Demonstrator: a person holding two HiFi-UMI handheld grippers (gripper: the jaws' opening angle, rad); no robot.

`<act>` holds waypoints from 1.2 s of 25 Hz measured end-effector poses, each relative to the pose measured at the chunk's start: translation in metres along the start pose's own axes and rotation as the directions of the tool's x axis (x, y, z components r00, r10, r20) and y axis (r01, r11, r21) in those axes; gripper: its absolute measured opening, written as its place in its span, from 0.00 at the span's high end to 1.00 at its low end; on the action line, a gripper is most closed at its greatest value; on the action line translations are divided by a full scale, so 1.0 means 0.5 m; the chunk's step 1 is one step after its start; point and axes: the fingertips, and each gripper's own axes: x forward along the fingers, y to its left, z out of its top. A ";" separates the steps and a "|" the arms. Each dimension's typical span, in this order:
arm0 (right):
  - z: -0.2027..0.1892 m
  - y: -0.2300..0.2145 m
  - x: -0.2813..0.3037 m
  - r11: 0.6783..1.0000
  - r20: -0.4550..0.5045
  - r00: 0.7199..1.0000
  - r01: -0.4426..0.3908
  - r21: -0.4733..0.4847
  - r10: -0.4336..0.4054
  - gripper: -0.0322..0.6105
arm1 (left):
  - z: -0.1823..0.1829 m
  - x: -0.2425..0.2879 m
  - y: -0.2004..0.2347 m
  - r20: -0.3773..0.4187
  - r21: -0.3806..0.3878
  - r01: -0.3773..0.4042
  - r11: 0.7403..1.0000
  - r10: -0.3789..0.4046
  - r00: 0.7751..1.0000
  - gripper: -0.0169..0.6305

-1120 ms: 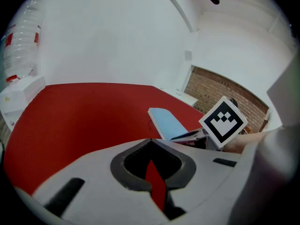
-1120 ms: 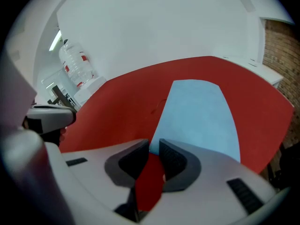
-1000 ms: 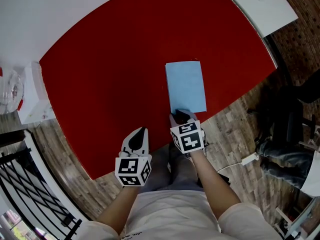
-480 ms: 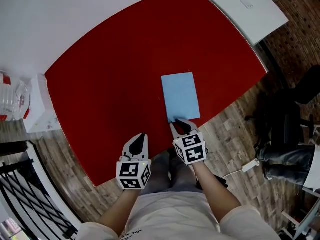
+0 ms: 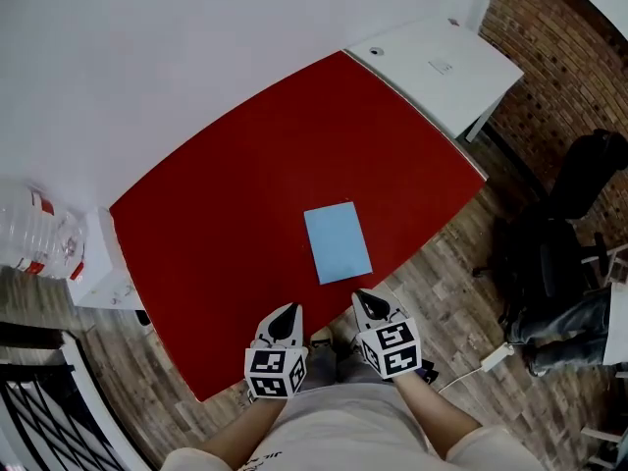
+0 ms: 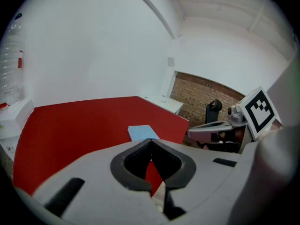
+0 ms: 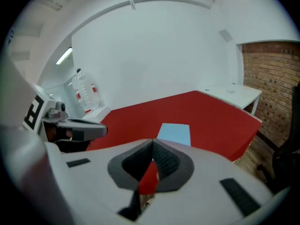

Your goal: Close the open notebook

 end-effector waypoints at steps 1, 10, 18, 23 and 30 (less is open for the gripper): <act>0.005 0.001 -0.019 1.000 0.012 1.000 0.006 0.004 -0.006 0.94 | 0.001 -0.005 -0.012 -0.002 0.000 0.009 1.000 -0.009 1.000 0.96; 0.003 -0.003 -0.090 0.996 0.082 0.994 0.064 0.055 -0.069 0.94 | 0.012 -0.013 -0.063 0.016 0.038 0.051 0.998 -0.052 0.999 0.96; 0.001 0.008 -0.091 0.999 0.069 0.997 0.040 0.000 -0.040 0.94 | 0.037 -0.015 -0.080 0.035 0.082 0.048 0.995 -0.051 0.998 0.96; 0.003 0.001 -0.104 0.999 0.070 0.996 0.046 -0.011 -0.045 0.94 | 0.046 -0.013 -0.099 0.050 0.091 0.055 0.994 -0.060 0.997 0.96; 0.000 -0.002 -0.107 0.999 0.067 0.997 0.046 -0.014 -0.045 0.94 | 0.049 -0.012 -0.101 0.062 0.079 0.048 0.996 -0.053 0.997 0.96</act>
